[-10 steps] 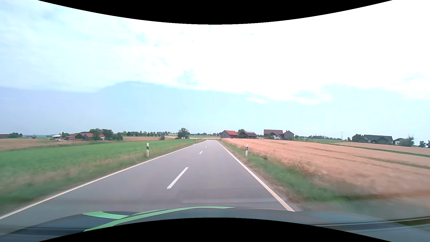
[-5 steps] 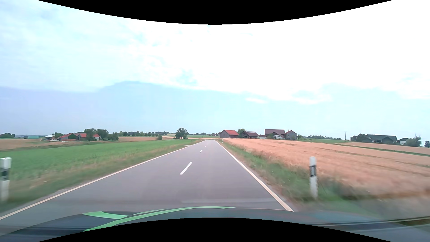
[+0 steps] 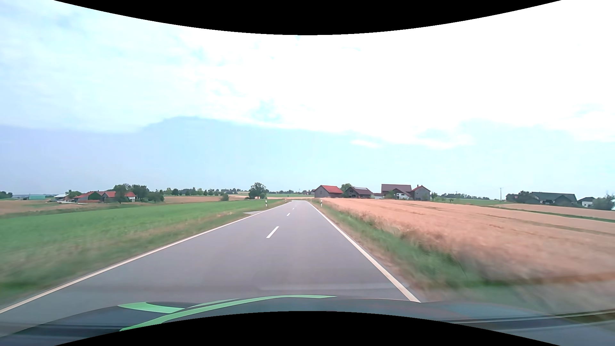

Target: Follow the waypoints while adhering to traffic rules and regulations

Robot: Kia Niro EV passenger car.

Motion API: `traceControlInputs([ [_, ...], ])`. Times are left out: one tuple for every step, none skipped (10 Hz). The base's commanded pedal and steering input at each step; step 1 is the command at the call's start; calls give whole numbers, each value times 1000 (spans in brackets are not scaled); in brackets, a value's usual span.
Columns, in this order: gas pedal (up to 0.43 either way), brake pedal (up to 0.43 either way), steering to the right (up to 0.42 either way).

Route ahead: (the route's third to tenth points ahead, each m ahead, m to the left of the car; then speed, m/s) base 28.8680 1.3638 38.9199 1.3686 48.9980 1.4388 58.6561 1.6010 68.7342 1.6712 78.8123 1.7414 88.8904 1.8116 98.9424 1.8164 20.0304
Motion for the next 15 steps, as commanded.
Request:
traceControlInputs([
  [87,0,-1],
  [87,0,-1],
  [87,0,-1],
  [87,0,-1],
  [87,0,-1],
  [87,0,-2],
  [87,0,-3],
  [87,0,-3],
  [87,0,-3],
  [87,0,-3],
  [87,0,-3],
  [87,0,-3],
  [87,0,-3],
  [87,0,-3],
  [87,0,-3],
])
